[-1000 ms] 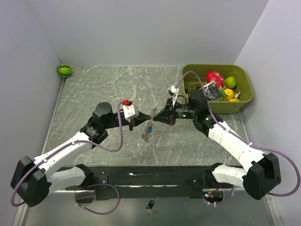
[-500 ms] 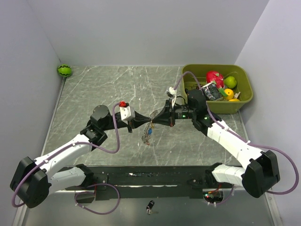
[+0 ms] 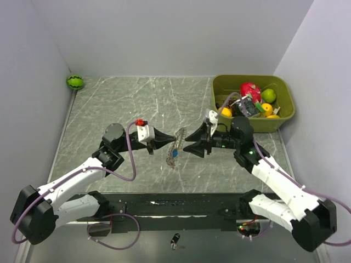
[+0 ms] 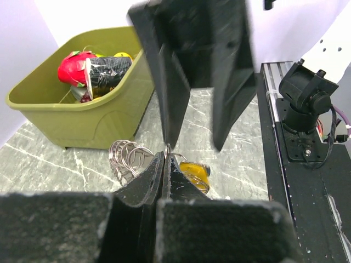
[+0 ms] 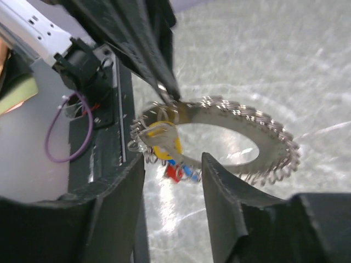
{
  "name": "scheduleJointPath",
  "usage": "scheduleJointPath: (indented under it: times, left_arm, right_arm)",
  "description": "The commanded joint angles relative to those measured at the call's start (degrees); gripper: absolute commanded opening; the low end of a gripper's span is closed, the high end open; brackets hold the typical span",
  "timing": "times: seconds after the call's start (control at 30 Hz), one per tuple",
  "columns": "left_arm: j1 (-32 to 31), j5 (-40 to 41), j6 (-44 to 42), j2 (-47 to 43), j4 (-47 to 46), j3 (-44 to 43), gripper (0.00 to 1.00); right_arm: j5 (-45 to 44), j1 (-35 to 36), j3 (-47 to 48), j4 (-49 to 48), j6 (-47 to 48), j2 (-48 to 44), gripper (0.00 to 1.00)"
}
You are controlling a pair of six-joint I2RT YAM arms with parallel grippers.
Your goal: Put the keys on the keyring
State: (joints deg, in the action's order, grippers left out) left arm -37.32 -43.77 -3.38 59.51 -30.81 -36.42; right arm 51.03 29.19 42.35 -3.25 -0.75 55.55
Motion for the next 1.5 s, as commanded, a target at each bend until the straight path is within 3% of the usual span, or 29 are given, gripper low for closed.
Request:
scheduleJointPath:
  times: [0.0, 0.1, 0.6, 0.9, 1.13, 1.47]
  left_arm:
    - [0.0, -1.8, -0.3, -1.3, -4.4, -1.8, 0.01]
    - [0.0, -2.6, -0.1, -1.0, -4.7, -1.9, 0.01]
    - [-0.1, -4.7, -0.5, -1.2, -4.3, -1.5, 0.01]
    - [-0.1, -7.1, -0.5, -0.3, -4.2, -2.0, 0.01]
    - [-0.1, -7.8, 0.7, -0.1, -6.2, -1.9, 0.01]
    - [-0.1, -9.2, 2.2, 0.0, -8.0, -2.2, 0.01]
  right_arm:
    - [-0.1, -0.4, -2.0, -6.8, 2.6, -6.0, 0.59]
    - [2.2, -0.4, -2.3, -9.4, 2.2, -6.4, 0.63]
    - [5.4, -0.2, 0.0, -13.2, -1.3, -3.4, 0.61]
    - [6.2, -0.2, 1.1, -14.5, -2.8, -1.9, 0.5]
    - [7.5, -0.2, 2.4, -15.1, -4.0, 0.2, 0.35]
    - [8.7, 0.4, 2.7, -17.1, -6.4, 1.1, 0.32]
